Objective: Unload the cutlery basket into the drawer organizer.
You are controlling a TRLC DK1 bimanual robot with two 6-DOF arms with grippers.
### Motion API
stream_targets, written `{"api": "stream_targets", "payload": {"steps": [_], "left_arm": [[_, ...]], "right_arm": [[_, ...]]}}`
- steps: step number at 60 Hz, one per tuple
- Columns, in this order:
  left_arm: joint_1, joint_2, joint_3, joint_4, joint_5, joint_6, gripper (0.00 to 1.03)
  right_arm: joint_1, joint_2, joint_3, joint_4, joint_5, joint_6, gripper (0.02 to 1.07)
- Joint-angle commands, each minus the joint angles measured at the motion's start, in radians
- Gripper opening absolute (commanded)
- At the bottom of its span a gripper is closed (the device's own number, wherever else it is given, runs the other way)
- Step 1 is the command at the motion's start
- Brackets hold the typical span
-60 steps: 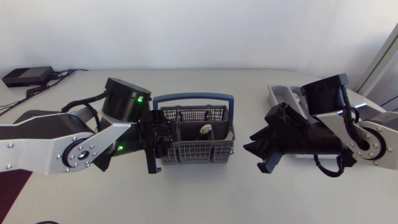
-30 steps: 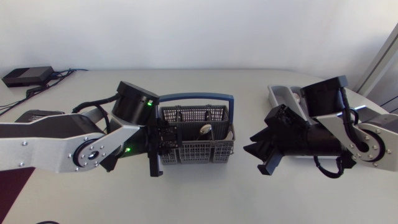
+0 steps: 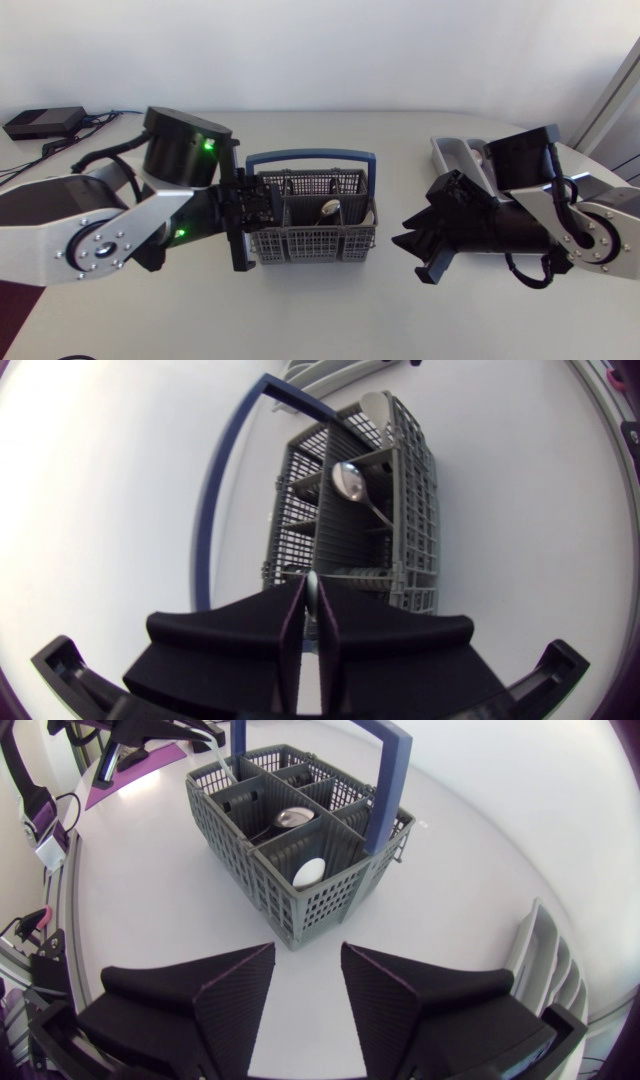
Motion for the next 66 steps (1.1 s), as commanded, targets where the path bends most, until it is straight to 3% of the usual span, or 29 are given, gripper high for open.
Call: {"api": "stream_targets", "payload": {"steps": [1,20,37,44,53,61,66], "left_arm": [[0.005,-0.061,-0.004,0.014,-0.019,0.021,0.04],[-0.043,-0.210,0.009,0.005,-0.026,-0.131,0.04],[-0.167,-0.150,0.158,-0.145,-0.024,-0.410,0.04],[-0.185,-0.074,0.246,-0.201,-0.012,-0.516,0.03],[-0.181,0.034,0.371,-0.287,0.070,-0.682,0.03],[-0.171,0.098,0.442,-0.317,0.126,-0.782,0.03],[-0.154,0.143,0.494,-0.356,0.206,-0.849,0.03]], "right_arm": [[0.010,-0.034,-0.026,0.005,0.008,0.000,0.53],[0.049,-0.172,-0.037,-0.005,0.061,0.026,0.53],[0.113,-0.294,-0.046,-0.014,0.125,0.046,0.53],[0.168,-0.314,-0.043,-0.003,0.177,0.064,0.53],[0.277,-0.322,-0.031,0.026,0.277,0.086,0.53],[0.333,-0.314,-0.012,0.051,0.309,0.112,0.53],[0.348,-0.293,-0.005,0.078,0.321,0.121,0.53]]}}
